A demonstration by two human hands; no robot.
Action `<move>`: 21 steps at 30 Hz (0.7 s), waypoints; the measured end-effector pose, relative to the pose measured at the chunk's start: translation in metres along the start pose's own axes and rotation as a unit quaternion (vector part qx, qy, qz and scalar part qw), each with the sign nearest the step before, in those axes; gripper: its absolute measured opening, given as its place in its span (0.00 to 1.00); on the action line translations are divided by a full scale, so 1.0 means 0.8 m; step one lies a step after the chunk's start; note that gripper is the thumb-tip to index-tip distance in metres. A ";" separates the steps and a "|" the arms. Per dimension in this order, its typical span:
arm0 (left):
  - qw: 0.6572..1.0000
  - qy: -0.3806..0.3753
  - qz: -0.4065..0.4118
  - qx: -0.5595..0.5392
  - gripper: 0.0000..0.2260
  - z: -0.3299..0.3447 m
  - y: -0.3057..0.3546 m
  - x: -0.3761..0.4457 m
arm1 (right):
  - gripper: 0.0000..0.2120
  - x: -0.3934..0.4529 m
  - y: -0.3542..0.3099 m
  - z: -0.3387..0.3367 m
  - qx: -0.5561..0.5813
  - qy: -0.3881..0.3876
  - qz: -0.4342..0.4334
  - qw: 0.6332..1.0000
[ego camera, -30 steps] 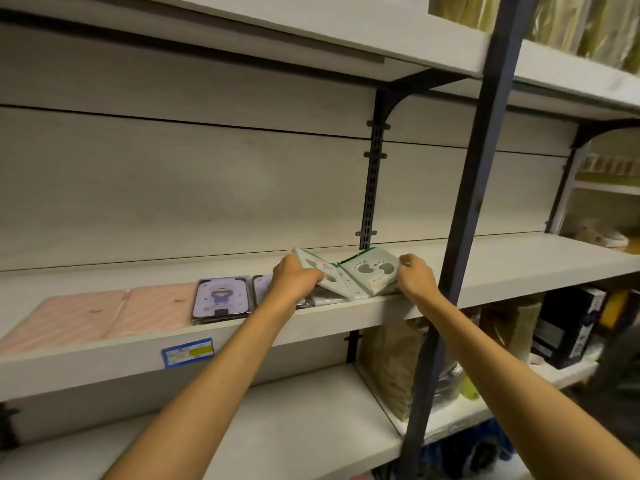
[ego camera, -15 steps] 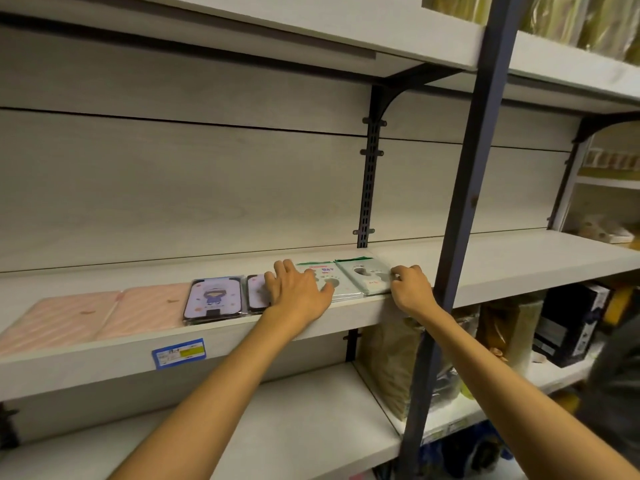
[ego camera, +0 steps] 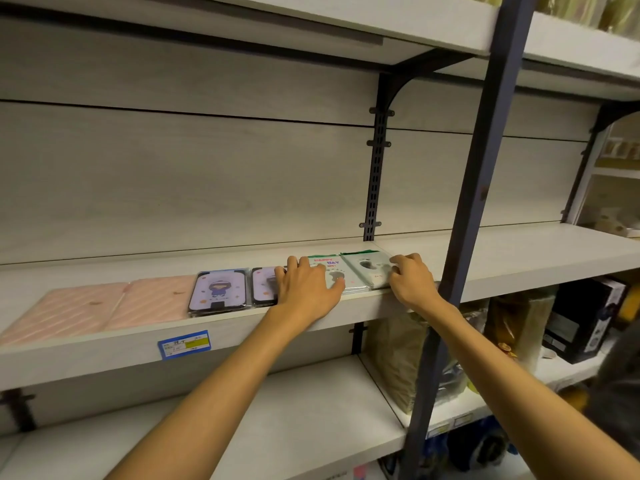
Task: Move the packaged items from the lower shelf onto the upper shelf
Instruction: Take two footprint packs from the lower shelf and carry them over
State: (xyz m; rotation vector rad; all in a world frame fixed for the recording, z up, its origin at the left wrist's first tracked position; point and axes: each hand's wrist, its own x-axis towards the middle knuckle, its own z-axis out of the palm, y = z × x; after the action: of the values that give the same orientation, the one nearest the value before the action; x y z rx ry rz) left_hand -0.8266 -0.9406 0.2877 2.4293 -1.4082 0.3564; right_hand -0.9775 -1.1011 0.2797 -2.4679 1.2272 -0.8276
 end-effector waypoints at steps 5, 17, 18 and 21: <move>1.000 -0.002 0.018 -0.017 0.28 0.000 -0.003 -0.004 | 0.18 -0.001 0.000 0.001 -0.012 -0.007 -0.002 1.000; 0.996 0.067 0.044 -0.039 0.23 -0.041 -0.059 -0.043 | 0.16 -0.044 -0.079 -0.009 0.003 0.055 -0.140 0.989; 0.995 0.074 0.040 -0.051 0.22 -0.048 -0.072 -0.051 | 0.16 -0.051 -0.092 -0.006 0.008 0.053 -0.156 0.986; 0.992 0.099 0.026 -0.071 0.20 -0.067 -0.118 -0.082 | 0.15 -0.080 -0.137 0.012 0.022 0.038 -0.194 0.980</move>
State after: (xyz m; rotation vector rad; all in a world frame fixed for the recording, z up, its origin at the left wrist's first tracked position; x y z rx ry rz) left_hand -0.7793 -0.8232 0.2998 2.1830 -1.3638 0.4779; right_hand -0.9322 -0.9843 0.2993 -2.7029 0.7433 -1.0400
